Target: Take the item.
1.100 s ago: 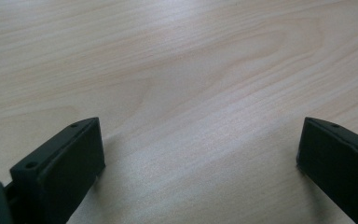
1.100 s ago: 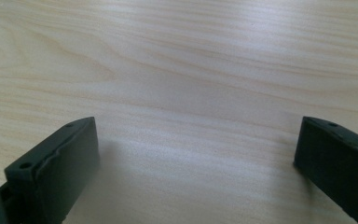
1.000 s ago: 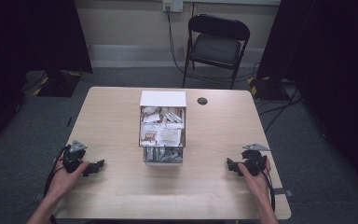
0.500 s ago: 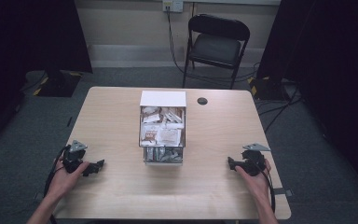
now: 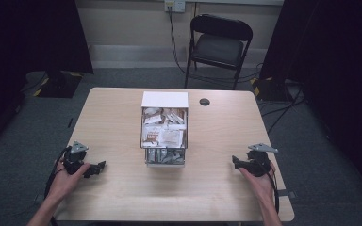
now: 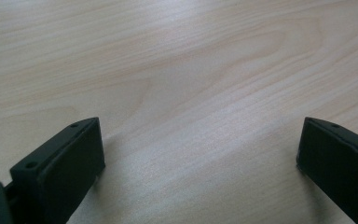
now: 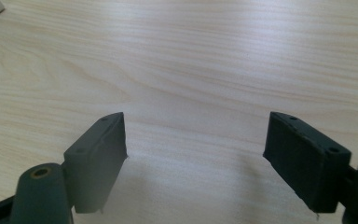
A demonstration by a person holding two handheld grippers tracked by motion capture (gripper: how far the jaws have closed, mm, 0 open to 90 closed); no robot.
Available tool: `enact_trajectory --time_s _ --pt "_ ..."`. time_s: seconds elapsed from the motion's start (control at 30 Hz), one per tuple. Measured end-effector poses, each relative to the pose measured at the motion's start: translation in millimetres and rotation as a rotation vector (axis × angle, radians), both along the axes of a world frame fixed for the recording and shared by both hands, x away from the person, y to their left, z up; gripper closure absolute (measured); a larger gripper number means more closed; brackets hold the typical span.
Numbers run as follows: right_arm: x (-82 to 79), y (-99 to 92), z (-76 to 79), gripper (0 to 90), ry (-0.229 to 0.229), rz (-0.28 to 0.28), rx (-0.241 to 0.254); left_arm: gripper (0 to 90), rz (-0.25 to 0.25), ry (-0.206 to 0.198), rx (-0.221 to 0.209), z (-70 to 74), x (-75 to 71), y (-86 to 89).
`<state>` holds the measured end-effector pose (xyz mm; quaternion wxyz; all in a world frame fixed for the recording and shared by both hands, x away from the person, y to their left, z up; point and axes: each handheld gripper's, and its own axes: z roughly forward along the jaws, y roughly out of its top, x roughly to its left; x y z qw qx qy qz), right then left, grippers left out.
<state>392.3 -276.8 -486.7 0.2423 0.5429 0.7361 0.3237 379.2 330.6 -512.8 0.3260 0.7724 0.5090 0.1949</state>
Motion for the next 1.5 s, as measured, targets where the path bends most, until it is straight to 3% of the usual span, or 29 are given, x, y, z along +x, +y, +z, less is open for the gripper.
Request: enact_trajectory --time_s 0.13,0.2,0.37,0.73,1.0,1.27,1.5 --pt "1.0 1.3 3.9 22.6 0.016 0.007 0.005 0.2 -0.001 0.0 0.0 0.0 0.0 0.0" --pt "-0.6 3.9 10.0 27.9 -0.025 0.024 0.035 0.2 -0.001 0.0 0.001 0.0 0.0 0.1" --pt "-2.1 10.6 16.6 29.3 -0.055 0.042 0.047 0.2 -0.001 0.0 0.0 0.0 0.0 0.0" --pt "-4.3 14.1 26.4 35.8 -0.077 0.081 0.096 0.2 0.0 0.0 0.0 0.0 0.0 0.0" --pt "-8.4 18.7 39.6 41.0 -0.096 0.119 0.169 0.2 0.006 -0.005 -0.006 -0.4 0.0 -0.6" --pt "-10.7 30.7 48.3 43.7 -0.099 0.172 0.202 0.2 0.006 -0.006 -0.005 -0.4 0.0 -0.6" --pt "-14.8 45.5 59.8 43.2 -0.115 0.253 0.212 0.2 0.005 -0.005 -0.006 -0.3 0.0 -0.5"
